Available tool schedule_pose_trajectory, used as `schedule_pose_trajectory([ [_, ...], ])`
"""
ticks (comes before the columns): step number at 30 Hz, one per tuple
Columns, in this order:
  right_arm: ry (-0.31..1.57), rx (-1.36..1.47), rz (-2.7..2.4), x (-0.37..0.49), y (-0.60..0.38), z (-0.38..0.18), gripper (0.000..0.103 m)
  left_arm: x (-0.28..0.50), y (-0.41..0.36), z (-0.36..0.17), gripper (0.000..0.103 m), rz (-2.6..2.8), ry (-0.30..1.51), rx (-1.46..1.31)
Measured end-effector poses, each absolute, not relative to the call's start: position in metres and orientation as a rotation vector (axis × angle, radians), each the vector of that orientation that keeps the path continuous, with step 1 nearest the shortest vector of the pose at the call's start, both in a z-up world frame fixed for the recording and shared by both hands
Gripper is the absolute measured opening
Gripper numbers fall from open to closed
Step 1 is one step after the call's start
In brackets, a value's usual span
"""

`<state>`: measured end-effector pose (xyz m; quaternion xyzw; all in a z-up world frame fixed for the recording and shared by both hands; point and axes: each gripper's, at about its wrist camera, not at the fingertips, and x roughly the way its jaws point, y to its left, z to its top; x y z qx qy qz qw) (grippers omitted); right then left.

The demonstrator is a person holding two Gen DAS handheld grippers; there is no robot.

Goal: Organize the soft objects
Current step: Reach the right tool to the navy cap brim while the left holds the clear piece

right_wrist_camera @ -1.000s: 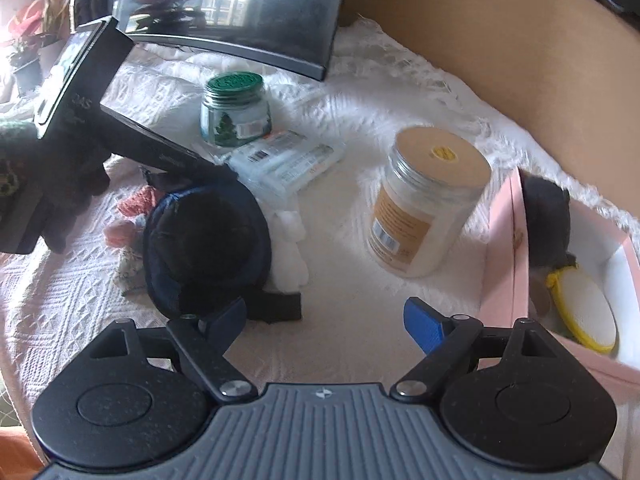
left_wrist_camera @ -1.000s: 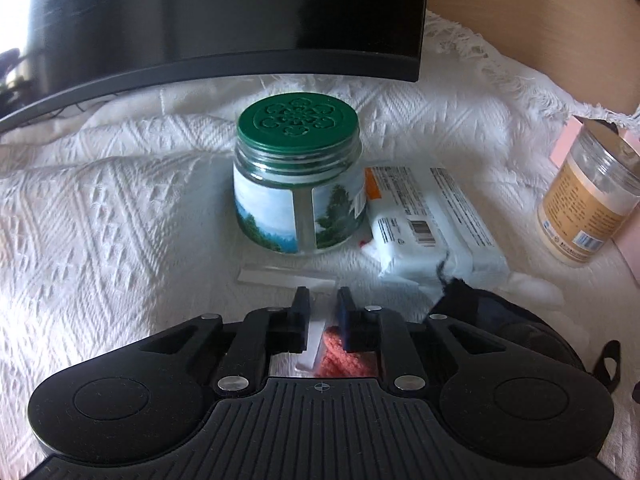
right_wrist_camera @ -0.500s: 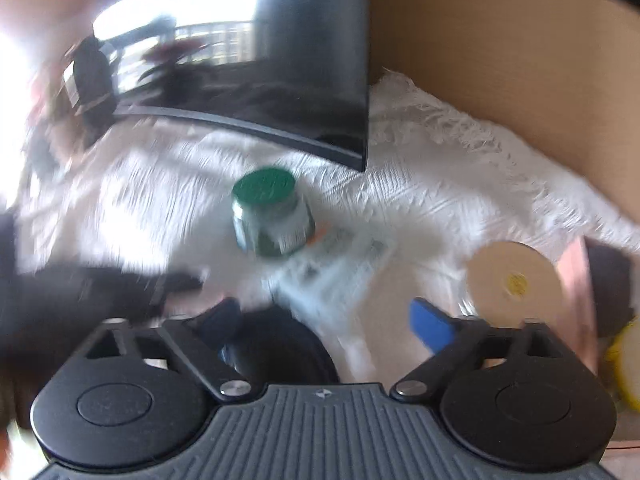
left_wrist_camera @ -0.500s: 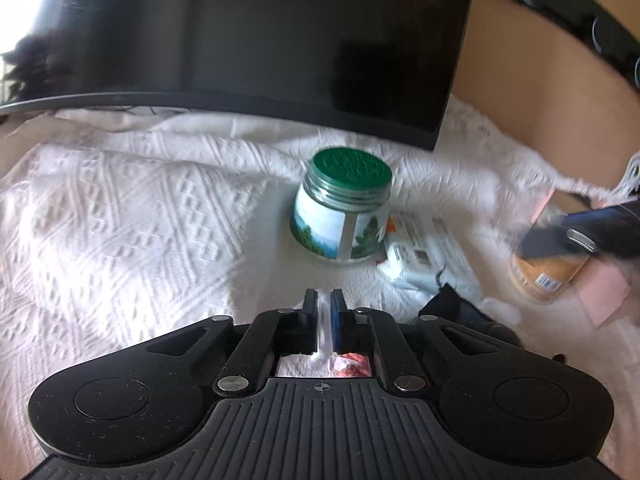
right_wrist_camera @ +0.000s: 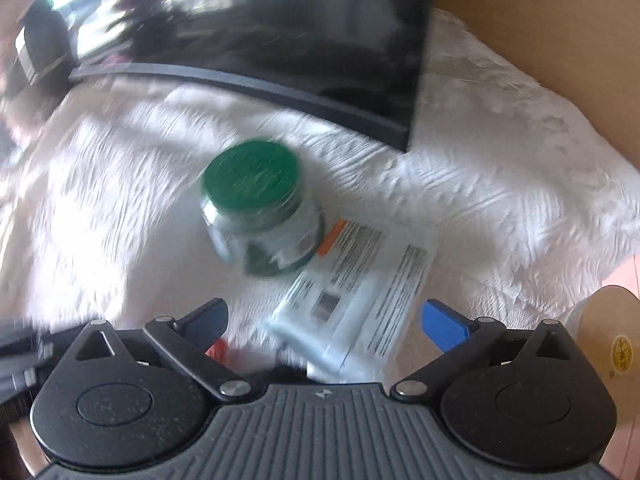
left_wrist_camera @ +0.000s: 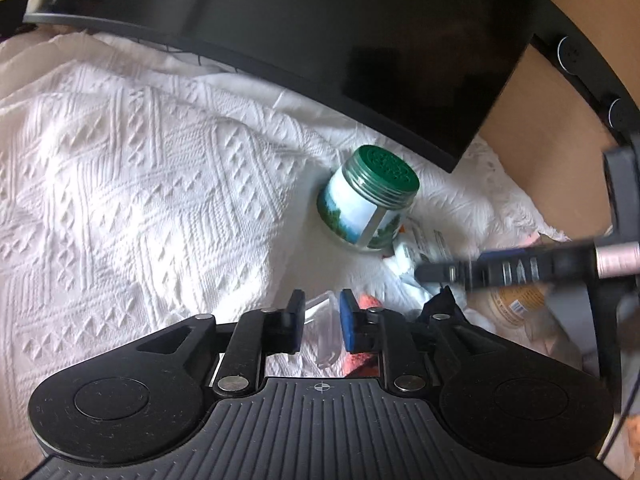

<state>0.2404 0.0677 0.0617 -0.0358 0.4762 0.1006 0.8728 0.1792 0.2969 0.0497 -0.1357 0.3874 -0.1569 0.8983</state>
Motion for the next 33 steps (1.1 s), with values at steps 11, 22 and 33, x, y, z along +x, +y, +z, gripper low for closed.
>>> schedule_pose_trajectory([
  [11,1.039,-0.214,0.266,0.151,0.038,0.045,0.096,0.164,0.32,0.06,0.024,-0.181,0.697,-0.378],
  [22,1.01,-0.255,0.267,0.104,0.017,0.045,0.096,0.165,0.265,0.052,0.024,-0.26,0.766,-0.094],
  [33,1.067,-0.206,0.263,0.081,0.0,0.021,0.102,0.189,0.256,0.042,0.024,-0.153,0.812,-0.15],
])
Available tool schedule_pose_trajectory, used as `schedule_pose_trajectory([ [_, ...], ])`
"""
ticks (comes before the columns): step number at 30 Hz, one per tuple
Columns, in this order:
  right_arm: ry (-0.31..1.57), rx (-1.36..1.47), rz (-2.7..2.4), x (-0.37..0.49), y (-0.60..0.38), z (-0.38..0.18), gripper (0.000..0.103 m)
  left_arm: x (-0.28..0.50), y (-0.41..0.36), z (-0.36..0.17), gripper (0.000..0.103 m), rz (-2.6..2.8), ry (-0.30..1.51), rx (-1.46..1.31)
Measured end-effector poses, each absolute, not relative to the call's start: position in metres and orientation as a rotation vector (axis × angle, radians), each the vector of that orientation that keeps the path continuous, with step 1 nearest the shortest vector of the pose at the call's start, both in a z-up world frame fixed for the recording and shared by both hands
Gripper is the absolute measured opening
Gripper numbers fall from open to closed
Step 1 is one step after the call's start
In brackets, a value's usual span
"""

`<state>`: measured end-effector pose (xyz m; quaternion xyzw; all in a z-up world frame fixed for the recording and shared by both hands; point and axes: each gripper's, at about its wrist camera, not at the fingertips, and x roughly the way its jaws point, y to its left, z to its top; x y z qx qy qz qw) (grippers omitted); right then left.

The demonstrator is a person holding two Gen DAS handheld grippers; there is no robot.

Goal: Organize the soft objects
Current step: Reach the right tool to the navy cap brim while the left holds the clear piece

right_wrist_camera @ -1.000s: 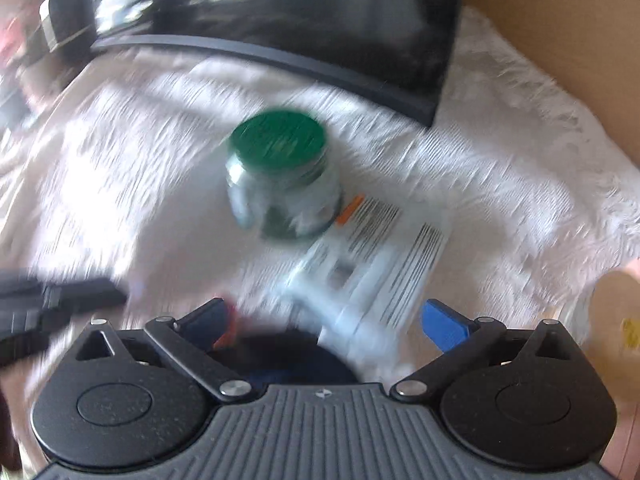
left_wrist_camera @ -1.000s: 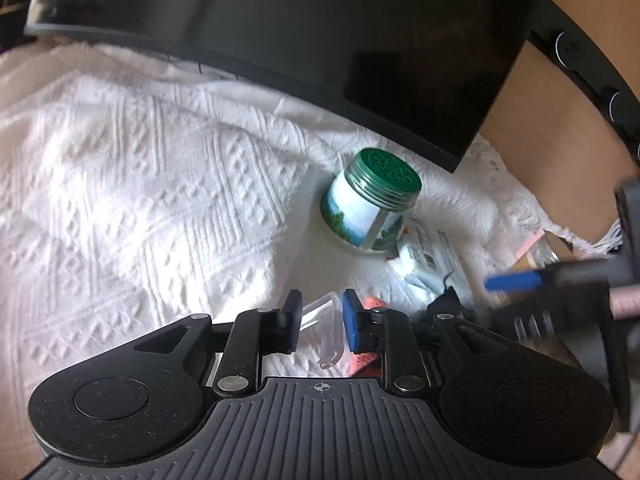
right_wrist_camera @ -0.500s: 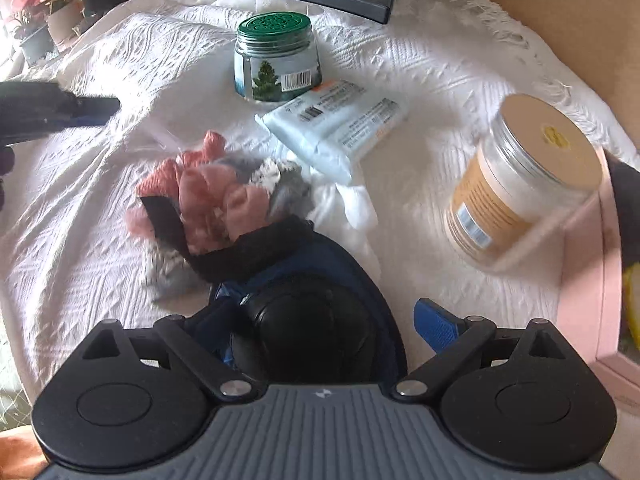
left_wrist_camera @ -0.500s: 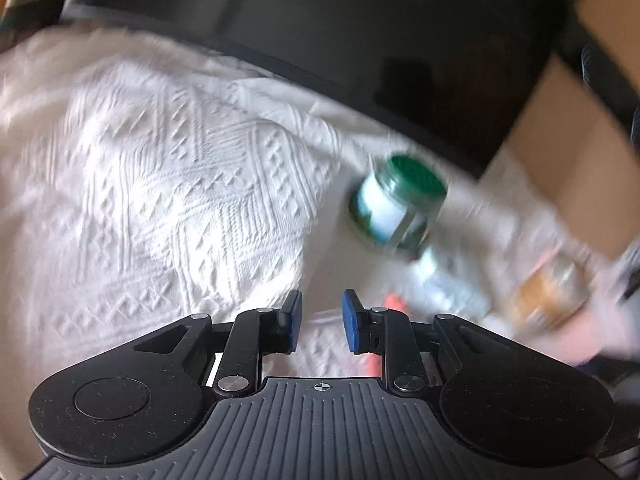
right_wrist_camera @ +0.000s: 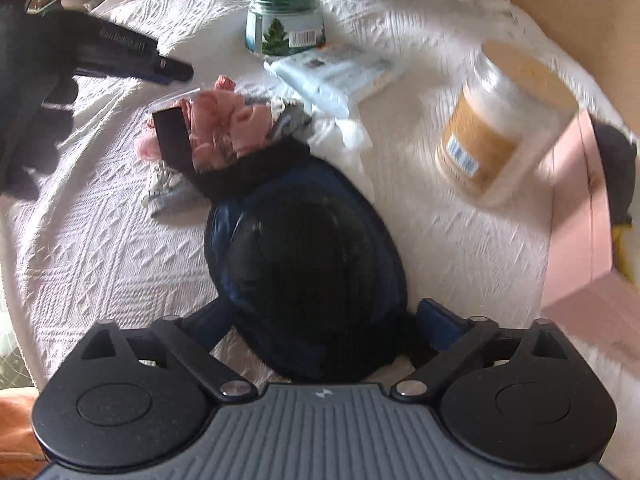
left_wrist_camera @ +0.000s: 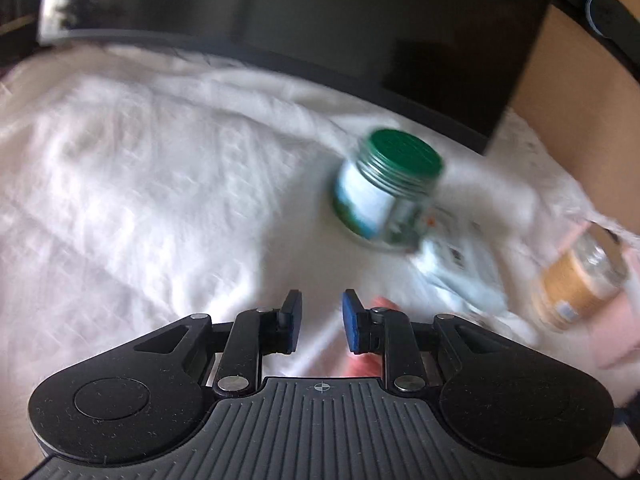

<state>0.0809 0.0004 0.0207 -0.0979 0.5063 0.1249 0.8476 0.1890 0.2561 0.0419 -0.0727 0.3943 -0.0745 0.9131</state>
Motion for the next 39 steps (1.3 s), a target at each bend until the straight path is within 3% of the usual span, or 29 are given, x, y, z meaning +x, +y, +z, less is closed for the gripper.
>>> schedule_pose_trajectory([
  [8,1.037,-0.174,0.263,0.075,-0.005,0.017,0.103,0.2,0.249,0.028,0.025,-0.295,0.892,0.111],
  [12,1.027,-0.175,0.269,0.074,-0.006,0.017,0.103,0.207,0.242,0.03,0.02,-0.305,0.91,0.122],
  [25,0.983,-0.171,0.281,0.065,-0.01,0.015,0.103,0.193,0.234,0.033,0.023,-0.462,0.938,0.281],
  [27,0.981,-0.165,0.272,0.064,-0.01,0.015,0.103,0.192,0.233,0.03,0.027,-0.432,0.93,0.279],
  [39,1.005,-0.194,0.28,0.068,-0.009,0.02,0.103,0.19,0.225,0.021,0.023,-0.309,0.86,0.167],
])
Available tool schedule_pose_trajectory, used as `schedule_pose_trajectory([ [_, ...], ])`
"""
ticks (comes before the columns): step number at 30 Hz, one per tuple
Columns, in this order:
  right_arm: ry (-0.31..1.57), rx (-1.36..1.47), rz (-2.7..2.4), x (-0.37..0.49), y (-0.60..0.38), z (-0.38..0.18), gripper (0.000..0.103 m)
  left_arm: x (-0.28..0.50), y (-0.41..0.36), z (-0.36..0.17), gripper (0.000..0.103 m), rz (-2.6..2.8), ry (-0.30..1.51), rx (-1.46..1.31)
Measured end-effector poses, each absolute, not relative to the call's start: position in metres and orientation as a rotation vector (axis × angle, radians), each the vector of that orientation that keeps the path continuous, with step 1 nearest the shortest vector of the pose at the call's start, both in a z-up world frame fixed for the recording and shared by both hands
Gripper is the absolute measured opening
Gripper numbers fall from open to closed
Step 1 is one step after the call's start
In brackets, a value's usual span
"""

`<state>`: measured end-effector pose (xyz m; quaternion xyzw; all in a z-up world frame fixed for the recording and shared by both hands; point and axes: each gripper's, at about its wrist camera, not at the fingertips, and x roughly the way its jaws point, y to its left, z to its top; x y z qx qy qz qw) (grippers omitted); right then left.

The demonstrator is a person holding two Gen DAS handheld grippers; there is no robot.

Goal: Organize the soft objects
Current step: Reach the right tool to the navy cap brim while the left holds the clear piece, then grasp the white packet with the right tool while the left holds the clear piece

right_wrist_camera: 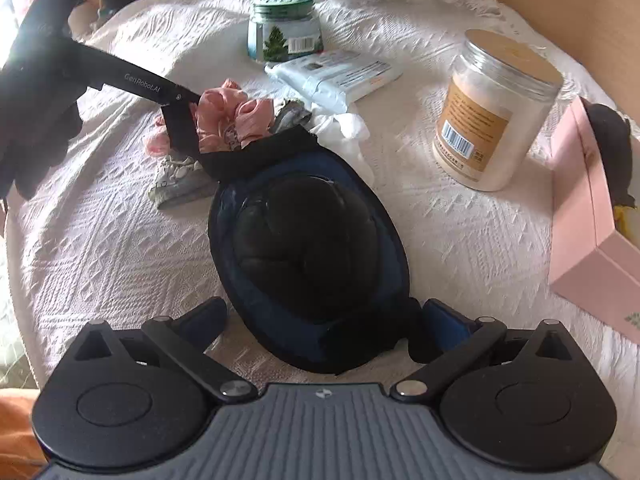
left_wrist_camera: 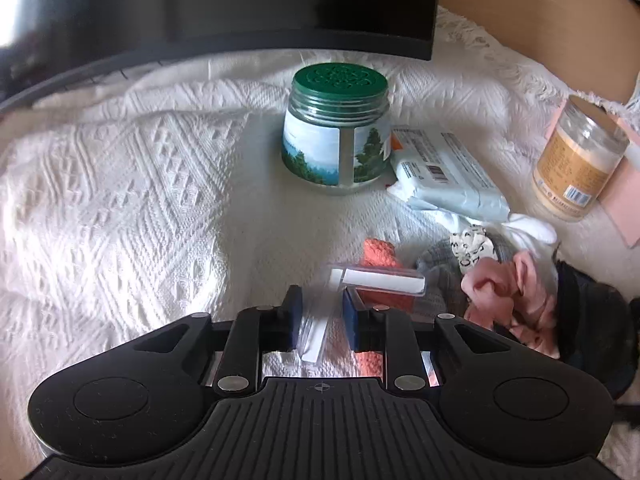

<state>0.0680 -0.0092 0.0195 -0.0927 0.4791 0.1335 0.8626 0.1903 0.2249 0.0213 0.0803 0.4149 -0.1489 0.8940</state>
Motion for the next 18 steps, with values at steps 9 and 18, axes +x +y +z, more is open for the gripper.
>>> schedule_pose_trajectory([
  [9,0.811,-0.106,0.222,0.126,0.016,0.104,0.103,0.169,0.245,0.026,0.015,-0.255,0.808,0.036],
  [18,1.079,-0.03,0.134,0.266,0.051,0.079,0.103,0.159,0.276,0.047,0.015,-0.182,0.744,0.002],
])
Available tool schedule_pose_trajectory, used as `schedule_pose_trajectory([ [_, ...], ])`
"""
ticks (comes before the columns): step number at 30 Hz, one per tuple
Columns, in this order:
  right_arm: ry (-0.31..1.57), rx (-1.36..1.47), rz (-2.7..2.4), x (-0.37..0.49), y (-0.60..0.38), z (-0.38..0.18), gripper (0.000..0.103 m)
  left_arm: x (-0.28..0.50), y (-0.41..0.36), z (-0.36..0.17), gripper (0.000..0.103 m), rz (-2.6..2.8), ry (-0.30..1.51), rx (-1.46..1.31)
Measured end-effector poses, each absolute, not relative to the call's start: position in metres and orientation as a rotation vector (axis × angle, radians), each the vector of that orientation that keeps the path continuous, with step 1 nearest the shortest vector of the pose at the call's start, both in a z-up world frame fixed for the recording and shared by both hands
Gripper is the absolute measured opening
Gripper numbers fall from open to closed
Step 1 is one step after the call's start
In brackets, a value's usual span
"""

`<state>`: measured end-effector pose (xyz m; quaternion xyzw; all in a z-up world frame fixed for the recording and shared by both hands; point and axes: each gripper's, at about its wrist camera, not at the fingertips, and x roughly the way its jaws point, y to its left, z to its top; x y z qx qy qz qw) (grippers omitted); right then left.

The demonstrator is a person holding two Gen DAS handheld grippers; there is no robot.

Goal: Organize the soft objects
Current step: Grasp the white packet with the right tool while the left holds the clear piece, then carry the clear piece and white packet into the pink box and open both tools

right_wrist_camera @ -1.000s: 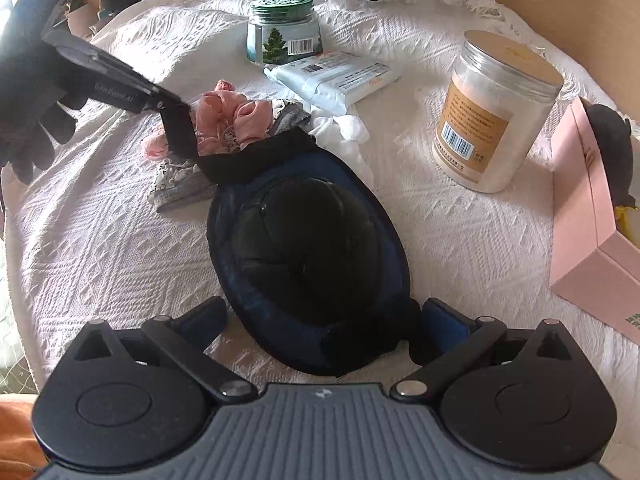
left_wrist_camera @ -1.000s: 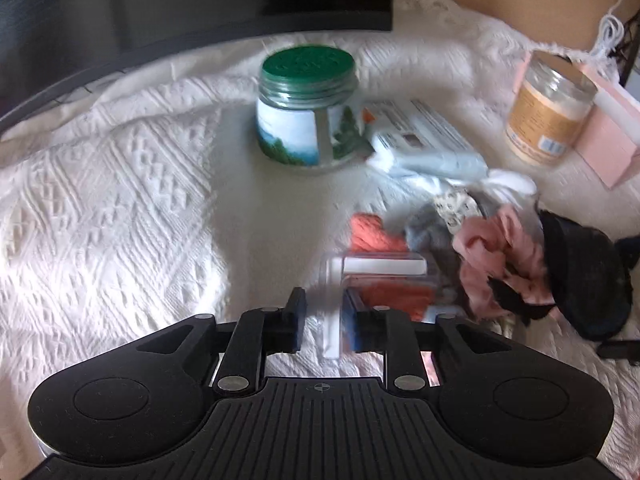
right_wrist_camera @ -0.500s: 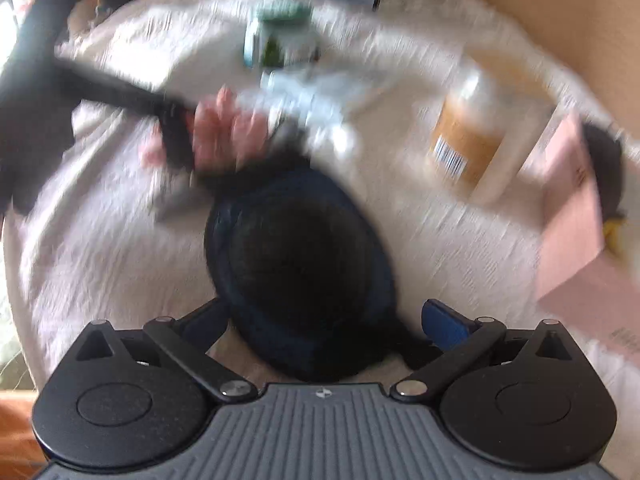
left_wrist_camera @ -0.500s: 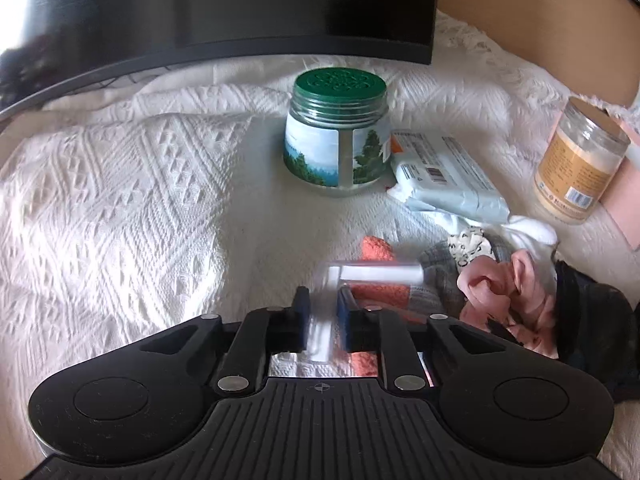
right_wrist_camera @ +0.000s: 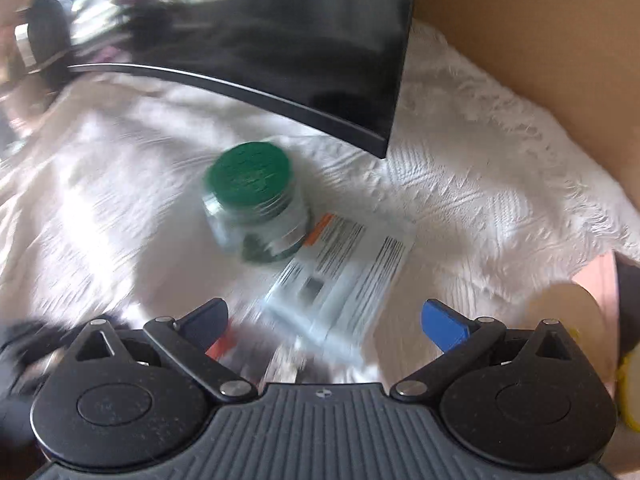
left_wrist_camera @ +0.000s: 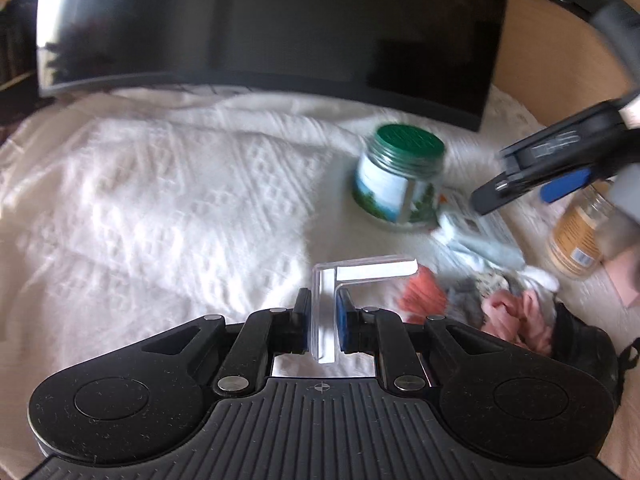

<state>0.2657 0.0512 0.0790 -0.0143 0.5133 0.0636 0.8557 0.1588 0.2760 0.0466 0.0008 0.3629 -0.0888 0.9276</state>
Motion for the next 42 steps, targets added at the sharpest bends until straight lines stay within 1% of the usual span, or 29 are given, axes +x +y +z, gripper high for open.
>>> schedule_pose_trajectory([
  [5,1.188,0.001,0.043,0.307,0.052,0.039,0.103,0.16,0.283,0.046,0.015,-0.166,0.743,0.01],
  [9,1.22,-0.016,0.04,0.316,0.053,0.019,0.102,0.161,0.286,0.044,0.015,-0.164,0.752,0.011],
  [10,1.225,-0.01,0.047,0.317,0.051,0.016,0.098,0.162,0.287,0.043,0.015,-0.164,0.754,0.01],
  [11,1.223,-0.01,0.049,0.316,0.05,0.015,0.098,0.162,0.287,0.043,0.015,-0.162,0.755,0.009],
  [13,1.208,-0.02,0.075,0.311,0.05,0.02,0.084,0.164,0.287,0.042,0.015,-0.161,0.758,0.006],
  [14,1.21,-0.022,0.091,0.309,0.05,0.023,0.084,0.165,0.286,0.042,0.015,-0.162,0.758,0.003],
  [22,1.104,-0.022,0.202,0.266,0.023,0.081,0.078,0.18,0.263,0.063,0.015,-0.197,0.719,-0.003],
  [28,0.943,0.0,0.236,0.231,-0.003,0.151,0.078,0.196,0.217,0.1,0.015,-0.255,0.641,0.044],
  [35,0.749,0.006,0.137,0.183,-0.071,0.215,0.078,0.195,0.13,0.137,0.015,-0.396,0.564,0.107],
  [42,0.653,0.04,-0.045,0.138,-0.162,0.233,0.078,0.179,0.023,0.154,0.015,-0.603,0.54,0.168],
])
